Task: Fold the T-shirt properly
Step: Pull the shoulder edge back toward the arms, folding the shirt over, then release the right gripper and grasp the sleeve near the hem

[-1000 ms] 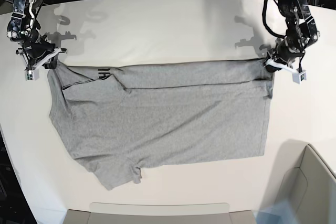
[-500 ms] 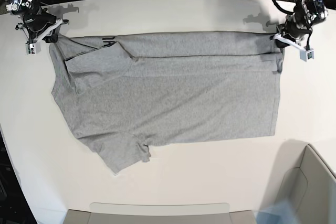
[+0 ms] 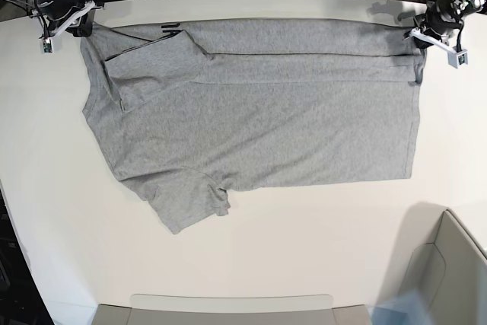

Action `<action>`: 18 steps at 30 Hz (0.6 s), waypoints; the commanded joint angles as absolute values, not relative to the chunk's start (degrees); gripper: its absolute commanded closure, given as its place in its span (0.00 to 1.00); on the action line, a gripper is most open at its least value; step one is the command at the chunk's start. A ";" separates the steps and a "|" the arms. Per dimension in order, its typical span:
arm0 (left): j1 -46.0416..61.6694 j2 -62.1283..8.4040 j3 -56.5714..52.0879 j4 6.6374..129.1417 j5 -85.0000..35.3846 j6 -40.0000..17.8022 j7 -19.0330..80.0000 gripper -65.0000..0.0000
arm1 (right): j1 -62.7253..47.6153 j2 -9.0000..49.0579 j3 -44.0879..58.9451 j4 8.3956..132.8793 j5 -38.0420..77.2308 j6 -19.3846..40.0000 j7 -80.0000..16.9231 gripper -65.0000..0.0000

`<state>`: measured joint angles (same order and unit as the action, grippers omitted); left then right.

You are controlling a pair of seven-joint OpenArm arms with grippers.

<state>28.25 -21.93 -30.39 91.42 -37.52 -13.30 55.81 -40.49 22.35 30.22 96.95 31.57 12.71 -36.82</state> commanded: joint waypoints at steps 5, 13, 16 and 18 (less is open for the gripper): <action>29.23 -22.55 -30.64 97.19 -35.30 -12.09 57.98 0.98 | -41.71 22.37 30.02 100.79 30.20 12.62 -41.01 0.78; 30.37 -22.55 -30.73 108.09 -35.21 -12.09 65.80 0.82 | -42.86 22.55 31.25 109.32 30.11 12.62 -44.53 0.63; 30.29 -22.55 -31.43 108.70 -35.21 -12.09 67.21 0.83 | -42.51 21.41 34.86 112.40 30.37 12.62 -46.73 0.63; 30.20 -22.46 -33.63 108.70 -35.21 -12.09 67.56 0.83 | -41.80 20.97 37.05 114.07 30.37 12.62 -46.64 0.63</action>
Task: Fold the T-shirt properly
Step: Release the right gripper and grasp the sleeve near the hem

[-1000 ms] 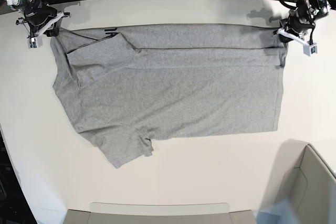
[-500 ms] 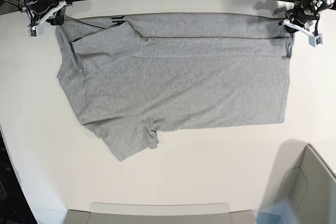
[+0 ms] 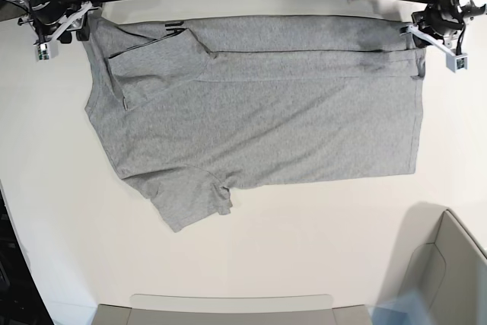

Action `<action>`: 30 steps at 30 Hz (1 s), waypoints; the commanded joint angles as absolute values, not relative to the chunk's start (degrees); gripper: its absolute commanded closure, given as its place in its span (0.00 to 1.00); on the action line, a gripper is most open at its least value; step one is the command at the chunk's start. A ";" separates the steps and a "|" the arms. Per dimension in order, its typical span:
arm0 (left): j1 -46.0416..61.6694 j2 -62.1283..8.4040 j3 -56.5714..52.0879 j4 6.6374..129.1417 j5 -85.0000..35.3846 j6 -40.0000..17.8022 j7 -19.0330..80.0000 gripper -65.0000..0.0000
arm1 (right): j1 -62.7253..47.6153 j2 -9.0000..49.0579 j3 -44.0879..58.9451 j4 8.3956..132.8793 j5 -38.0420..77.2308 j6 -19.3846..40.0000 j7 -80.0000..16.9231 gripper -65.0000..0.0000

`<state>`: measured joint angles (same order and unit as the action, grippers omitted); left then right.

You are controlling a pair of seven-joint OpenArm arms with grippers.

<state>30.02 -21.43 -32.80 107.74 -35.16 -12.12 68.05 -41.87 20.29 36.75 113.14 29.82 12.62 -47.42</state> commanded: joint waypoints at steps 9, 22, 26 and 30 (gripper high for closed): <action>25.01 -22.46 -38.11 108.70 -35.30 -12.09 67.74 0.83 | -17.89 25.45 30.02 111.52 29.93 12.62 -52.79 0.63; 20.79 -22.11 -37.49 108.70 -35.30 -12.09 67.74 0.83 | 18.51 14.55 6.73 70.29 4.88 12.26 -43.38 0.63; 20.79 -22.11 -37.67 108.70 -35.30 -12.09 67.74 0.83 | 18.68 12.79 7.08 64.40 1.80 12.26 -41.89 0.63; 20.70 -22.11 -37.67 108.70 -35.30 -12.09 67.74 0.83 | 12.79 12.70 9.89 68.88 1.71 12.18 -43.82 0.63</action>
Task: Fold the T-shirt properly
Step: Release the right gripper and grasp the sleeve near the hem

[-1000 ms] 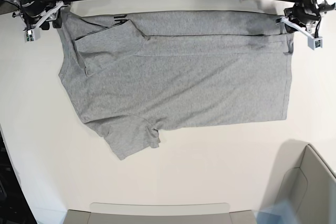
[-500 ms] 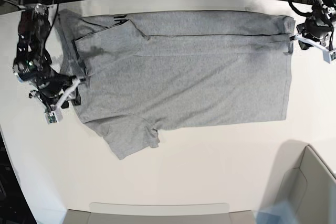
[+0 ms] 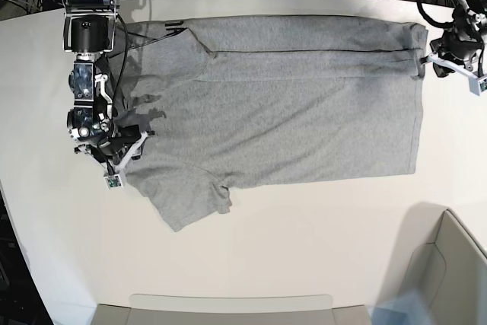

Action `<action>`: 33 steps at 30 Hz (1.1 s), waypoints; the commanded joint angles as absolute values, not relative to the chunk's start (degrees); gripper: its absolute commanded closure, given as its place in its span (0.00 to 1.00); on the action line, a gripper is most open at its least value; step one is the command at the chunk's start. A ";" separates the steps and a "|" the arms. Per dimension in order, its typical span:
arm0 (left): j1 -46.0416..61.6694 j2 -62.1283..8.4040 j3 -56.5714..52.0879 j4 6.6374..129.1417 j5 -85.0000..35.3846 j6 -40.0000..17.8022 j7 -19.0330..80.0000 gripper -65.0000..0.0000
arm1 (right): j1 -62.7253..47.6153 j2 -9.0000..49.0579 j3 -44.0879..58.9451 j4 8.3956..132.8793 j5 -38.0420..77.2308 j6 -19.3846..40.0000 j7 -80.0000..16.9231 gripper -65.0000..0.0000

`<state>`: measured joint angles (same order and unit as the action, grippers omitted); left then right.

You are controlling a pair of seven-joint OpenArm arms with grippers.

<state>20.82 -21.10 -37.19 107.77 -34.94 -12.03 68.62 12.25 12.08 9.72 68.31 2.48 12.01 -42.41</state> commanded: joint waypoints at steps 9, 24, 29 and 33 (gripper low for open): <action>17.89 -22.11 -37.49 108.44 -35.30 -12.09 67.74 0.83 | -1.63 11.91 12.88 90.51 5.93 12.44 -49.10 0.63; 16.40 -22.02 -37.49 108.44 -35.30 -12.09 67.74 0.83 | 27.03 15.16 9.10 58.42 10.42 12.53 -41.01 0.63; 16.31 -22.02 -37.49 108.44 -35.30 -12.09 67.74 0.82 | 33.45 16.13 4.18 41.10 10.86 12.26 -33.54 0.63; 16.31 -22.02 -37.49 108.44 -35.30 -12.09 67.74 0.82 | 34.15 15.43 2.33 36.79 10.86 12.53 -31.25 0.63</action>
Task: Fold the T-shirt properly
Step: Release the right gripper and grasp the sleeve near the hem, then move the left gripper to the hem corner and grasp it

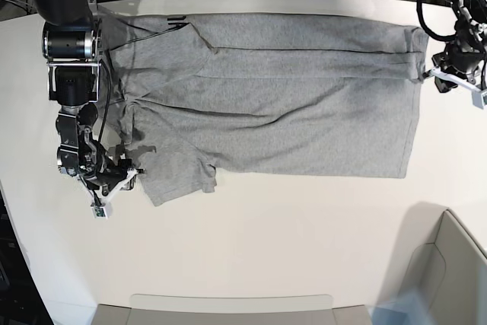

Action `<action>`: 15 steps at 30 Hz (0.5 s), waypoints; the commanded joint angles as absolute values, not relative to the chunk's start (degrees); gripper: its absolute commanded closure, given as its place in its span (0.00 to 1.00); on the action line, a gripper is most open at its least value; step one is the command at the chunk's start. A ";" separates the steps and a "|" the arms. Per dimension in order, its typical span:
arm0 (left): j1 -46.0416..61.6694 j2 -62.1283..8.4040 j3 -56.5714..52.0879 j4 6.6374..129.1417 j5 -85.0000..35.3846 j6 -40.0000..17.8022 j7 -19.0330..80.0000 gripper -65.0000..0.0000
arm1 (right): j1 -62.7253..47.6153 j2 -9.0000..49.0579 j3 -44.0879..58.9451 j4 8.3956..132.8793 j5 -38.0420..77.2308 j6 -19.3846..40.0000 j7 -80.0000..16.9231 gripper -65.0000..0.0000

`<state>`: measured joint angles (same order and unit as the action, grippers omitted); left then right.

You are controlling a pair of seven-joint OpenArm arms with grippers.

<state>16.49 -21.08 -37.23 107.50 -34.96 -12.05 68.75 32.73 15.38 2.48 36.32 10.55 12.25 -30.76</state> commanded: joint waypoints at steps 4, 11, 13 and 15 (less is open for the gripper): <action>14.99 -22.02 -37.49 108.35 -35.30 -12.09 67.74 0.82 | 33.01 14.20 -1.63 37.05 10.95 12.70 -31.25 0.63; 11.65 -22.11 -37.49 105.45 -35.30 -12.09 67.74 0.82 | 30.11 14.20 -7.52 42.24 17.36 12.70 -31.25 0.63; 10.42 -22.11 -37.41 104.22 -35.30 -12.09 67.74 0.82 | 30.02 14.20 -8.40 42.33 17.63 12.70 -31.25 0.63; 9.54 -22.11 -37.32 103.52 -35.30 -12.09 67.74 0.82 | 29.93 14.20 -8.40 42.24 17.63 12.70 -31.25 0.63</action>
